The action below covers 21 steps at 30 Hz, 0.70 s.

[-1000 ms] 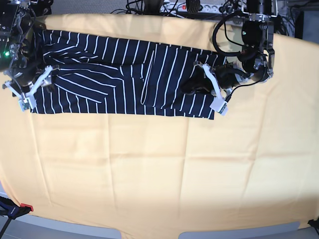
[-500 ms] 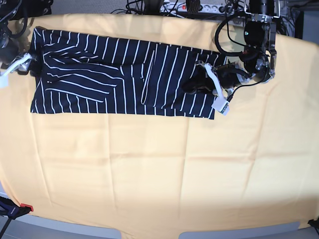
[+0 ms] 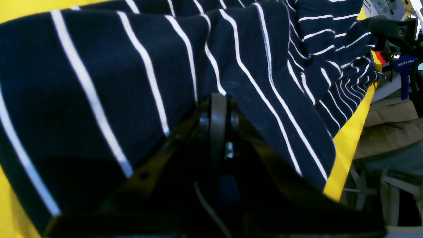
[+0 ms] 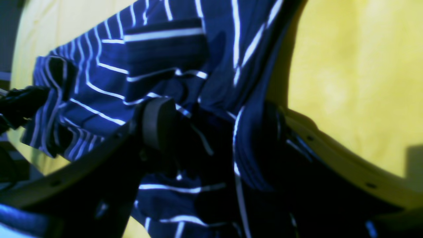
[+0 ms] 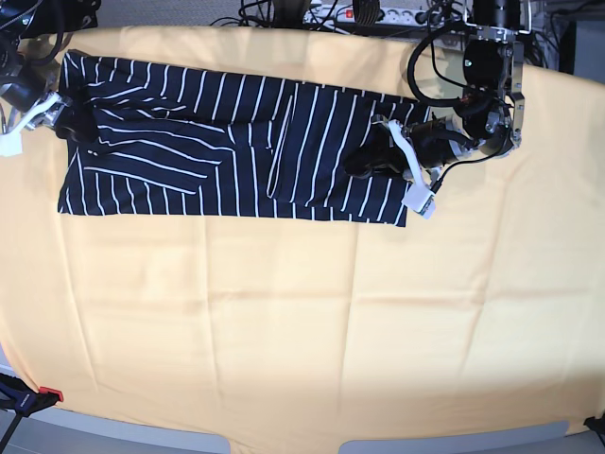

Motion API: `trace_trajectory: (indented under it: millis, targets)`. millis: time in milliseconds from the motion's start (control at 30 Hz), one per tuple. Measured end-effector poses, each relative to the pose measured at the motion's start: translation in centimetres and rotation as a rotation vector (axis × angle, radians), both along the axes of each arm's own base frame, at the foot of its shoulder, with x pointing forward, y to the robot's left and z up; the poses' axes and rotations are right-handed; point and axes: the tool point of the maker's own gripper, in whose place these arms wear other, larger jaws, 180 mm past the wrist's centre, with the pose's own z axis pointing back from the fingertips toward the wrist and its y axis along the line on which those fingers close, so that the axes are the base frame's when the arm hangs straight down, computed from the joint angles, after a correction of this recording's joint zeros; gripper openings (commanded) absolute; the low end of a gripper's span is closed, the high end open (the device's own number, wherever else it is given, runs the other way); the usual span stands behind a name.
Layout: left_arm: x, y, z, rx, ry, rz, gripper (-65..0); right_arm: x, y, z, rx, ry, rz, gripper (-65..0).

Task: Fold the T-shirt properly
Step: 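Fold the grasped end over the strip toward the right gripper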

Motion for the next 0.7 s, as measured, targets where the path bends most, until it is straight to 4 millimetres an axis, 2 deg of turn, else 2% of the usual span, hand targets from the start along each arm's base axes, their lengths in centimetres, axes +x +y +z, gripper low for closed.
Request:
trace_trajectory:
  millis: [133, 200, 300, 400, 433, 533, 700]
  targets:
    - [0.0, 0.0, 0.0, -0.001, 0.000, 0.000, -65.0, 0.4, 1.1, -0.2, 0.037, -0.016, -0.015, -26.3]
    - [0.0, 0.0, 0.0, 0.000, 0.000, 0.000, -65.0, 0.6, 1.5, -0.2, 0.050, -0.023, -0.015, -30.1]
    - [0.0, 0.0, 0.0, -0.003, 0.000, 0.000, -65.0, 1.2, 1.7, -0.2, 0.046, -0.029, -0.009, -43.6]
    - [0.0, 0.0, 0.0, -0.003, 0.000, 0.000, -65.0, 1.8, 1.9, -0.2, 0.040, -0.026, 0.001, -62.5]
    - [0.0, 0.0, 0.1, -0.008, 0.000, 0.001, -65.0, 2.1, 1.9, -0.2, 0.037, -0.029, 0.005, -65.0]
    - [0.8, 0.1, 1.4, -0.065, -0.013, 0.019, -65.0, 3.1, 1.5, 0.5, 0.020, -0.051, 0.011, -65.0]
    - [3.7, 2.5, 6.0, -0.222, -0.099, 0.126, -65.0, 4.2, 0.1, 1.0, -0.057, -0.052, 0.026, -65.0]
